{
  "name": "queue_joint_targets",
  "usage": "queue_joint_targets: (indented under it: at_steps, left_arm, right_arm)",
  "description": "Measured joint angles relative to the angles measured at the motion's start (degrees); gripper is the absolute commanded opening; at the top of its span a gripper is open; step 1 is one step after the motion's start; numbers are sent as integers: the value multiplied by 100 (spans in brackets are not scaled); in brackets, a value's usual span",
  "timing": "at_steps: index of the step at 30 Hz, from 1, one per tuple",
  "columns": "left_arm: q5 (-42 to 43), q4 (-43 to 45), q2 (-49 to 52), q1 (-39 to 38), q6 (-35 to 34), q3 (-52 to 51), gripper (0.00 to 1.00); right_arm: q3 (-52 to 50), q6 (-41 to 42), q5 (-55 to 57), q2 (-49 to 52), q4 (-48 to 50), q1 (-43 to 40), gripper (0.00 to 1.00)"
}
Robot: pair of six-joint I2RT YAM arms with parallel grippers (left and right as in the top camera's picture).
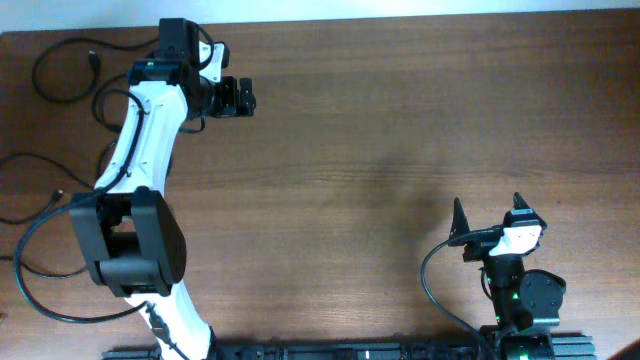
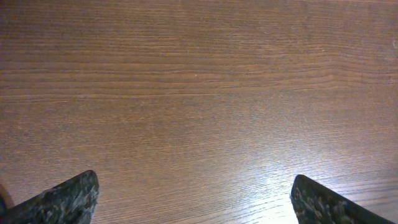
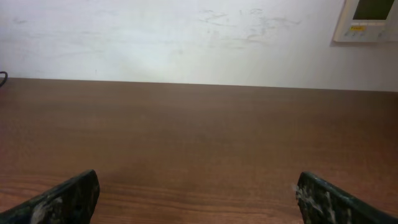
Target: Untangle cables
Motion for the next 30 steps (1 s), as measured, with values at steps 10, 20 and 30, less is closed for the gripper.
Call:
queue_joint_targets:
  at_steps: [10,20,30]
  left_arm:
    - [-2,0,0,0,2,0,99]
    - [-2,0,0,0,0,0,99]
    - [-2,-63,0,0,2,0,99]
  right_arm:
    - [0,-17,-2,0,0,0,98]
    - [0,-24,0,0,0,0,98]
    - [0,-42,0,0,0,0,98]
